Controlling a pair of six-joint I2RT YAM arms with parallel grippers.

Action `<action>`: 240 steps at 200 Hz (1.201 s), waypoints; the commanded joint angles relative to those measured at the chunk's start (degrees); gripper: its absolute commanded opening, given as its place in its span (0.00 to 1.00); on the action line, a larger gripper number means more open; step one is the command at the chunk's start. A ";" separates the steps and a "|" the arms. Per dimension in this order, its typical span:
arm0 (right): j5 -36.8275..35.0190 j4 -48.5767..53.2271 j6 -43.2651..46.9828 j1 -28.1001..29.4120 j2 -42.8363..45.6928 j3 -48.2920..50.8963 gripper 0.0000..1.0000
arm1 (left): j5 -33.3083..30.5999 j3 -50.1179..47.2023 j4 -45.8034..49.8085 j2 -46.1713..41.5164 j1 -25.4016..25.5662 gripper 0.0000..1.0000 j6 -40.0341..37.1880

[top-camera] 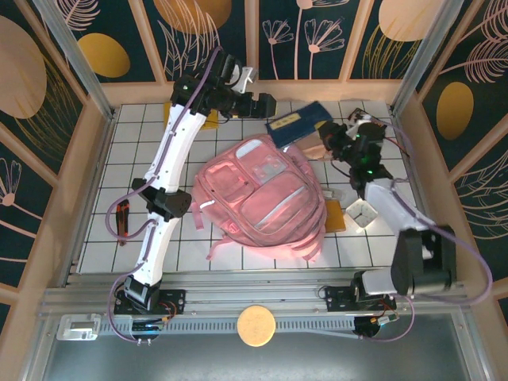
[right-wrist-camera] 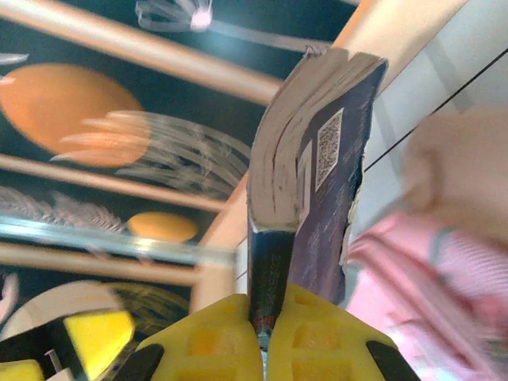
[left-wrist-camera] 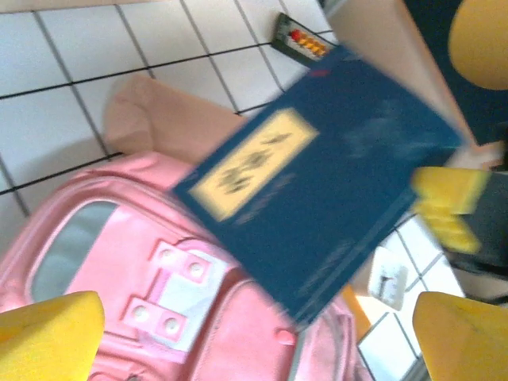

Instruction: Pack the student bag

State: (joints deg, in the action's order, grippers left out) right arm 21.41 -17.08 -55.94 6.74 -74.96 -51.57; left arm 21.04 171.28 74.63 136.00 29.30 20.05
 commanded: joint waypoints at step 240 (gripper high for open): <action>-8.93 40.72 28.11 -13.05 20.69 -7.12 0.00 | -24.70 -59.08 -22.51 -14.04 31.61 0.95 -7.47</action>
State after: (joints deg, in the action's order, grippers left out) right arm 10.66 24.34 -27.75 -5.56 -56.58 -59.05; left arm -1.96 111.59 50.78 119.17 60.69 13.50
